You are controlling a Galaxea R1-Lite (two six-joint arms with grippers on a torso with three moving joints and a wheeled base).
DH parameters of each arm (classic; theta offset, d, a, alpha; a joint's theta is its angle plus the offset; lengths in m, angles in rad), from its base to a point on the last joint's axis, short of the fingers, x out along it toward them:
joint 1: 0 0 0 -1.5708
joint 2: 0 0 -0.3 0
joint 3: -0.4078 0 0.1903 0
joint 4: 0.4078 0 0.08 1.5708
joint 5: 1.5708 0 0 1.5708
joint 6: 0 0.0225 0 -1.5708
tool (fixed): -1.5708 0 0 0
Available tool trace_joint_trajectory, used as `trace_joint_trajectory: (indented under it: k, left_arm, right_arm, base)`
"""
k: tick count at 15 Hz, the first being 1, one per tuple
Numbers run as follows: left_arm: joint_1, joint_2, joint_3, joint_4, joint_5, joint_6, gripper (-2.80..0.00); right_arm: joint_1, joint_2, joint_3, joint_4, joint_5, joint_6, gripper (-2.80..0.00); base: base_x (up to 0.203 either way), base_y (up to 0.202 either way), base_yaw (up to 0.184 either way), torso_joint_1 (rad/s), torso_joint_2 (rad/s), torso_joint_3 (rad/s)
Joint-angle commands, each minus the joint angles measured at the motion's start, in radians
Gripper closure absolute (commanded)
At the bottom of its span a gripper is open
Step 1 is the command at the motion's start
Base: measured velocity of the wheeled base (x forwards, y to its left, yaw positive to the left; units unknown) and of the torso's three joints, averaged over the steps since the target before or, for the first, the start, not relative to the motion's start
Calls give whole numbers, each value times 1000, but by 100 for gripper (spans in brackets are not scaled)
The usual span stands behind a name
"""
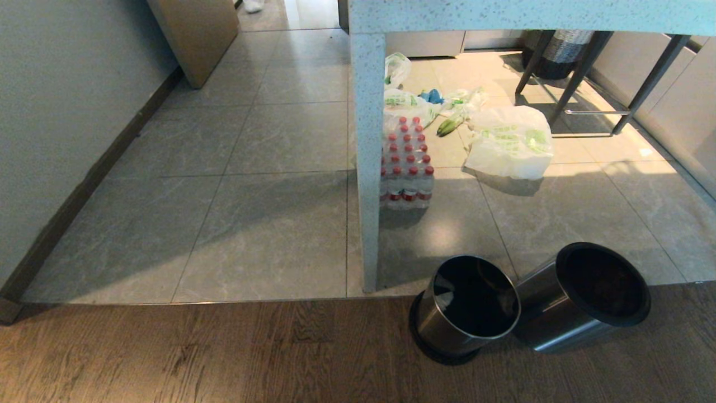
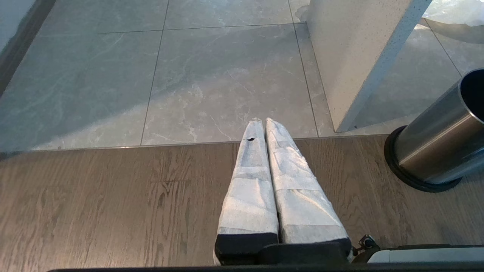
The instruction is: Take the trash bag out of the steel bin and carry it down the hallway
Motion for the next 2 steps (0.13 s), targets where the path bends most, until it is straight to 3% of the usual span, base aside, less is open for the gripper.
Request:
trace_joint_trajectory:
  k: [1,2]
  left_arm:
    - [0,0,0,0,0,0,0]
    - [0,0,0,0,0,0,0]
  right_arm:
    - [0,0,0,0,0,1,0]
    - [1,0,0,0,0,-1,0]
  base:
    - [0,0,0,0,0,0]
    - [0,0,0,0,0,0]
